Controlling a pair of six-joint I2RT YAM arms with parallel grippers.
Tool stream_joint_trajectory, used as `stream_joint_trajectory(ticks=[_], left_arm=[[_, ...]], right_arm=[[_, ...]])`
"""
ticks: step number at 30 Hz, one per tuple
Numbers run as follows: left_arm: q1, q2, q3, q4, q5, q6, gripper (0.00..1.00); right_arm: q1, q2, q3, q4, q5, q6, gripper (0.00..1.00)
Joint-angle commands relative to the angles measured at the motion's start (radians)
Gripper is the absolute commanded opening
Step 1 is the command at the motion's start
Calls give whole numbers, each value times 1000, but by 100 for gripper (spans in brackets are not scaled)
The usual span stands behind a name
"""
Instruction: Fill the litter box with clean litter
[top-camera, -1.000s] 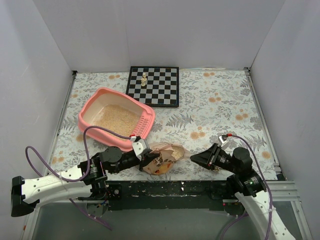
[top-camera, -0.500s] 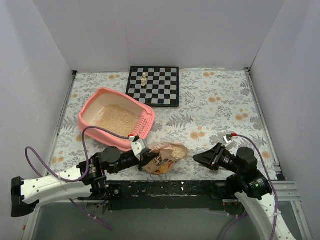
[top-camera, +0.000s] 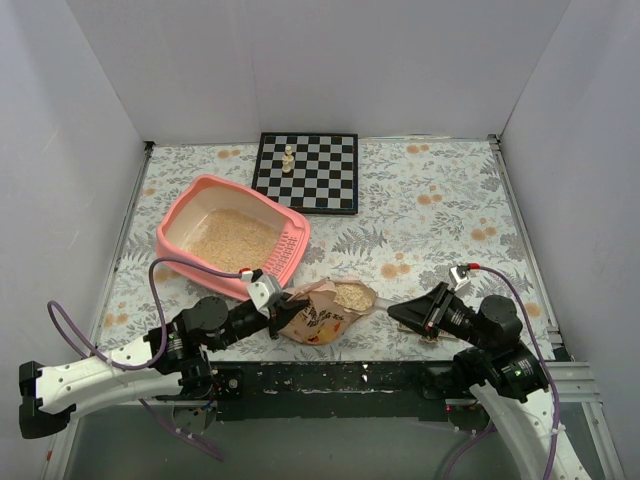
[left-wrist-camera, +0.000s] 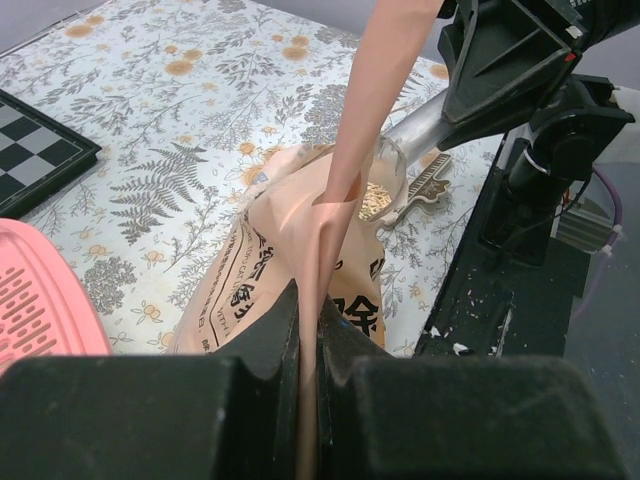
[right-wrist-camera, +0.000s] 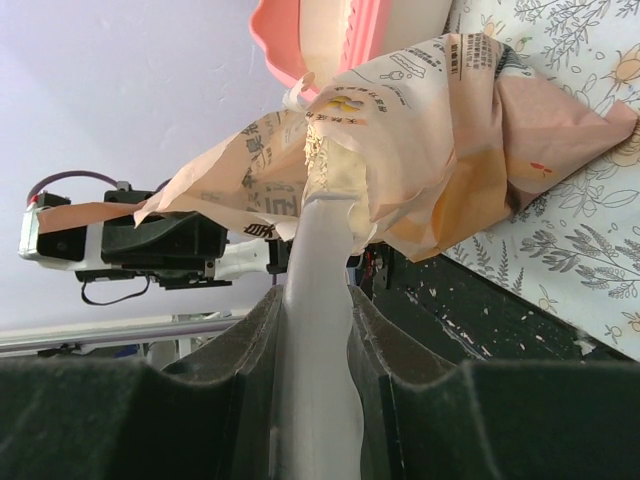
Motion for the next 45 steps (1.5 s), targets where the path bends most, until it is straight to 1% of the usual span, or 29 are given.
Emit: stream_joint_trajectory(ticks=[1,5,13,23,27,35,39,45], left_arm=[[0,-26,16,81,-65,-18,0],[0,-42,13,84,-100,-21,0],[0,-128,5,81,-163,-40,0],[0,-153,4,87,-192,-43,0],[0,-171,4,89,-197,-43,0],[0,-191,-4,93,-202,-46,0],[0,-190,-6,96,-189,-43,0],[0,-200,-4,99,-172,-46,0]], right_arm=[[-1,-198,51,109,-19,38,1],[-1,-197,60,132,-22,58,1],[-1,-162,83,193,-59,78,1],[-1,-119,129,193,-98,77,1],[-1,-131,149,160,-81,77,1],[-1,-94,177,198,-52,78,1],[-1,-61,180,258,-33,86,1],[-1,64,189,396,-18,81,1]])
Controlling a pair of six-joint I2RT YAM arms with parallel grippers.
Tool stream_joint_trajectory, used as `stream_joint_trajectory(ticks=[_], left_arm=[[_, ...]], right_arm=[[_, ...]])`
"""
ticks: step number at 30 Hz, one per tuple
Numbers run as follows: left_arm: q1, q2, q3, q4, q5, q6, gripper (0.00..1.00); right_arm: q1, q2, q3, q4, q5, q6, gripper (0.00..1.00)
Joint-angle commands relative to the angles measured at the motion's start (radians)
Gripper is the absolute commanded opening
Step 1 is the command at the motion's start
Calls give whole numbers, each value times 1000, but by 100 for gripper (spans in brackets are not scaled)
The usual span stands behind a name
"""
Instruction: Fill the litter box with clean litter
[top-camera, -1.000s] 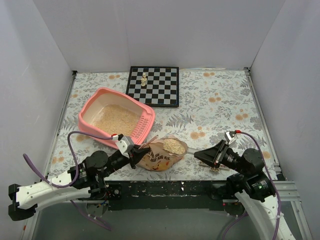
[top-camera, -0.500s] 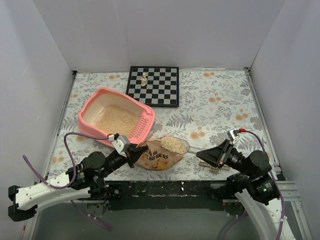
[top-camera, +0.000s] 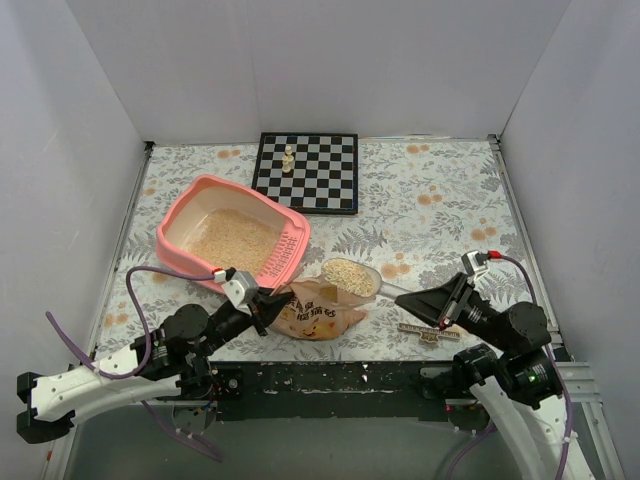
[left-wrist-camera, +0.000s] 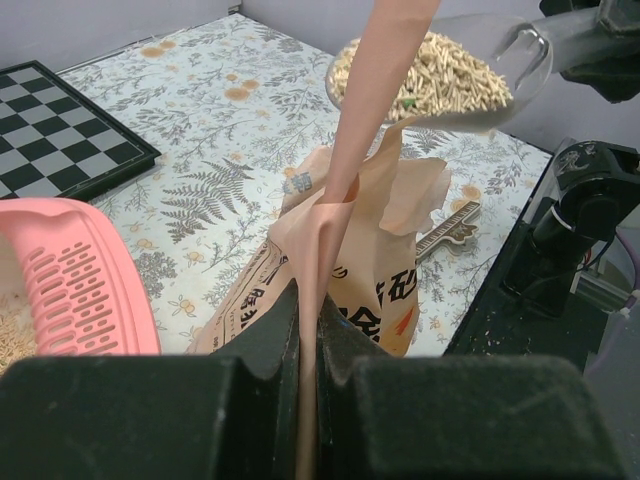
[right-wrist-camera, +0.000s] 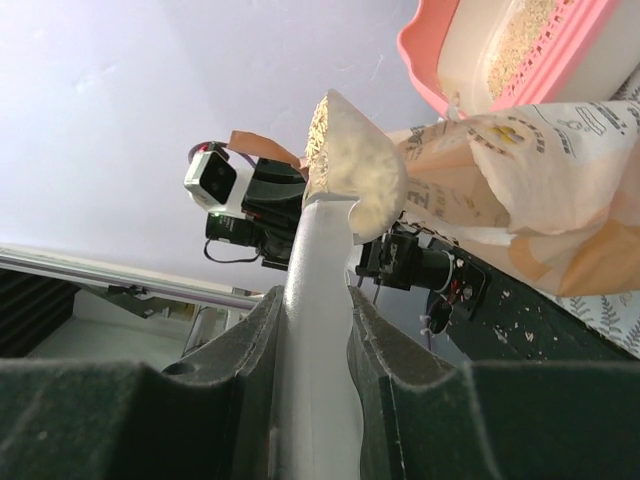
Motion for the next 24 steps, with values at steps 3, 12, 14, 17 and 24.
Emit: stream_joint_trajectory(ticks=[3,12,14,17,24], left_arm=[[0,-52,26,139,-2,-2,0],[0,-43,48,109,47,-5,0],[0,-43,53,102,55,-9,0],[0,-46,56,100,57,-14,0],[0,-55,63,93,46,-21,0]], right_arm=[[-1,131,61,303,31,11,1],[-1,482,155,544,-15,-5,1],[1,569,173,604,-27,-3,1],[16,678,207,684,-41,-6,1],[126,991,305,817,-15,-52,1]])
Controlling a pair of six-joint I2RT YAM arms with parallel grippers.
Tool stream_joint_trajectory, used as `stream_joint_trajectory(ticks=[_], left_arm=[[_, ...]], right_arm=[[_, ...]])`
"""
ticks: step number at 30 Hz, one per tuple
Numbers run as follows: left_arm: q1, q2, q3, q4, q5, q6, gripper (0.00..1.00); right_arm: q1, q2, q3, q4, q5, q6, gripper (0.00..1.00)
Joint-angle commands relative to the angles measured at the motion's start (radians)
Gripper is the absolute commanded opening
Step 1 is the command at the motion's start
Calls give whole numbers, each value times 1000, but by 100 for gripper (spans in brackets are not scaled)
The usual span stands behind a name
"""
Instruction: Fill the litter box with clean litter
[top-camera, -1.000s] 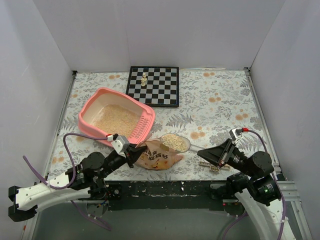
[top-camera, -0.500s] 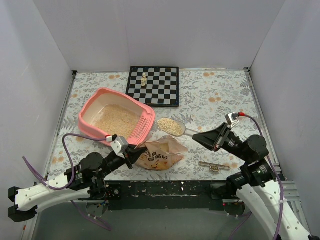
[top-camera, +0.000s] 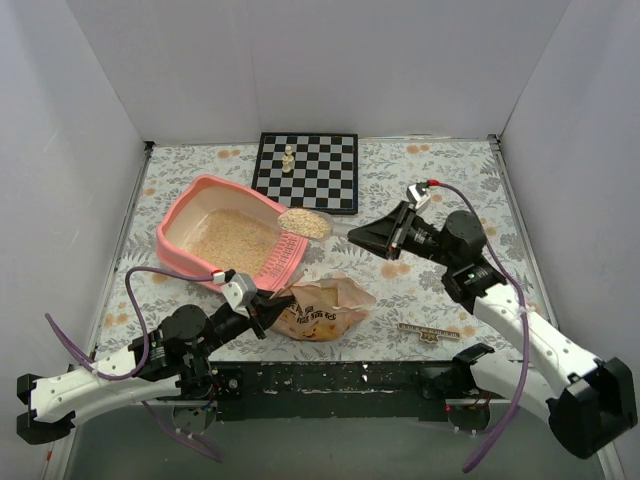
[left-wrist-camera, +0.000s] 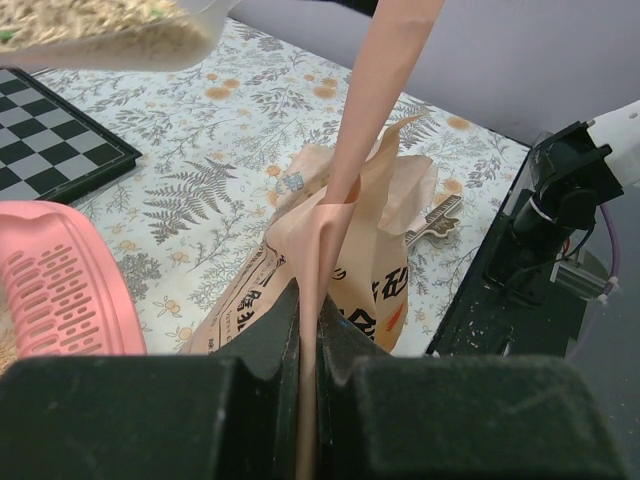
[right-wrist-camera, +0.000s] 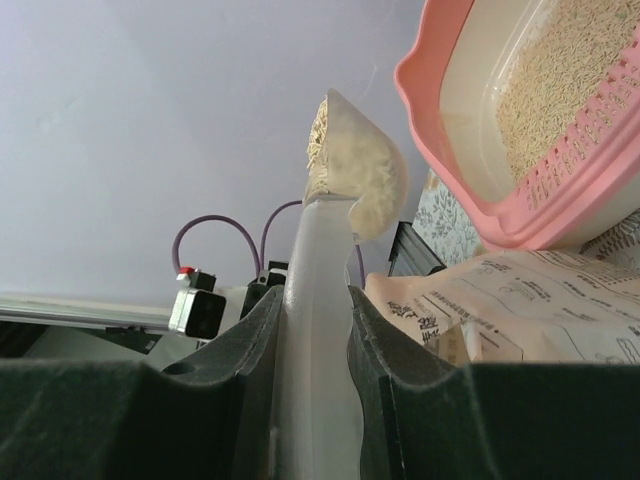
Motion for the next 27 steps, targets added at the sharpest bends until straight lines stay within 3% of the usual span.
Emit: stream_joint_trajectory(ticks=[1,7,13,18,27], left_arm=[[0,-30,68,112,-1,-13,0],[0,-33,74,71,-27,-25,0],[0,-37,71,69,-24,-33,0],[0,-33,82,57,-18,-35,0],[0,-45,74,71,0,-38,0]], right_arm=[[83,165,120,224,8,-50,1],[165,456,327,143,37,-178,1],[209,728,691,-295,131,-469,1],[231,913,934,-480,175,-595,1],[344,1357,1701,-990,180,-889,1]])
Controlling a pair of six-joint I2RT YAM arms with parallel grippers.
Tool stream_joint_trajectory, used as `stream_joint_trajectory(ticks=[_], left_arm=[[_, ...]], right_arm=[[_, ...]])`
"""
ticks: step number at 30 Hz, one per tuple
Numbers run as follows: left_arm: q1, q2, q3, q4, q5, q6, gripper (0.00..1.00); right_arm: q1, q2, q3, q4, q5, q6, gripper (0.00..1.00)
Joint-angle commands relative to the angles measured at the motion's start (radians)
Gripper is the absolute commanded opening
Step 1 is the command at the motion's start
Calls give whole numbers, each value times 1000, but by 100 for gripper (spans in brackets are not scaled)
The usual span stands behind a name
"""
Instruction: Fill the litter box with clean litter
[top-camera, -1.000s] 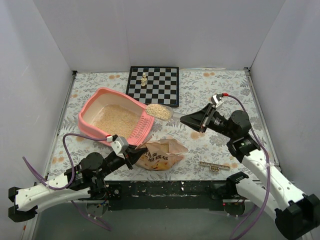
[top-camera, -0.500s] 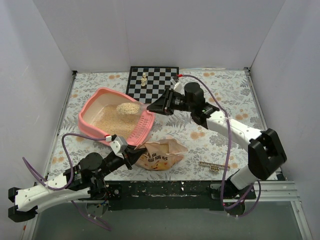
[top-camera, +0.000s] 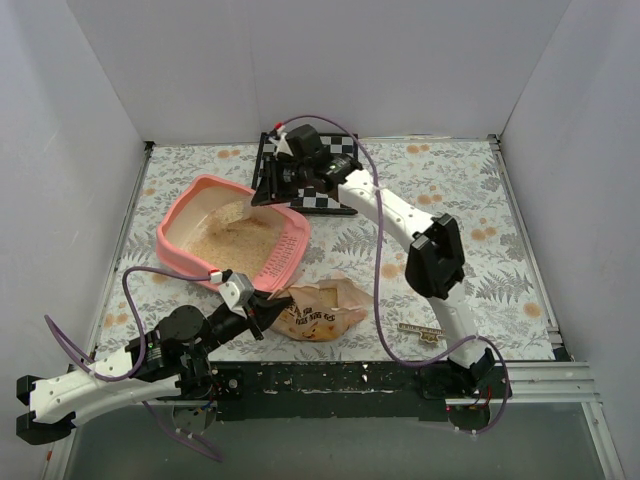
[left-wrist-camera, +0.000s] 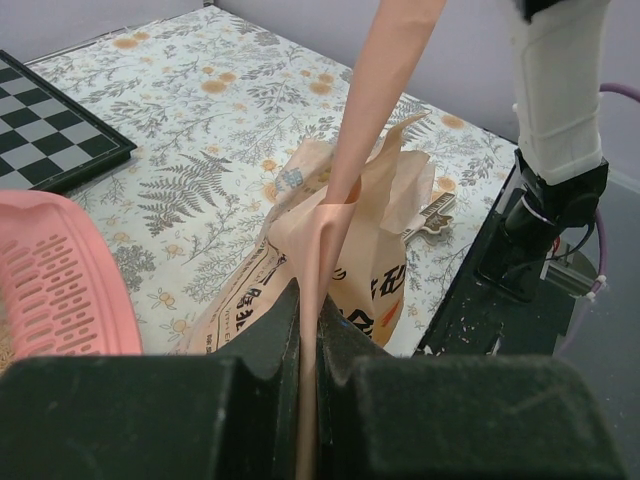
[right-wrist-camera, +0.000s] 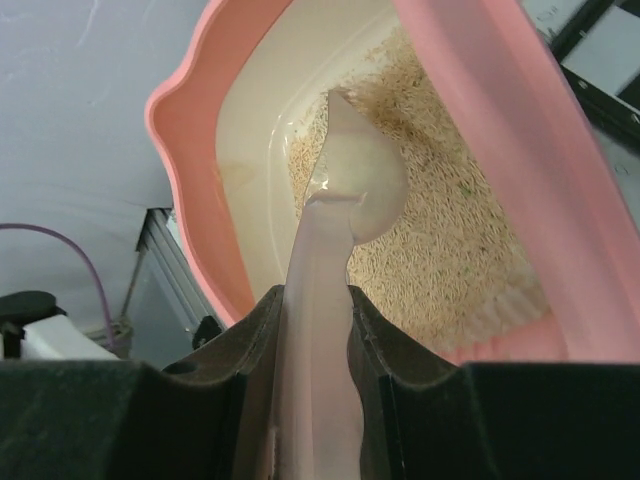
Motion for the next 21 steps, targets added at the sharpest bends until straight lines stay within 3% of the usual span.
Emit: stream_joint_trajectory(ticks=[1,3,7,14,21], left_arm=[[0,-16,67,111,2,-11,0],[0,-6,70,110,10,-12,0],[0,4,70,108,22,-14,0],[0,13,70,111,19,-8,0],[0,31,71,102,8,1,0]], right_arm=[[77,144,384,-293,14,-211,1],[81,141,359,-299,26,-251,1],[89,19,155,-225,92,-335,1],[161,-26,193,-348,317,-579,1],[201,-208,20,-267,471,-664,1]])
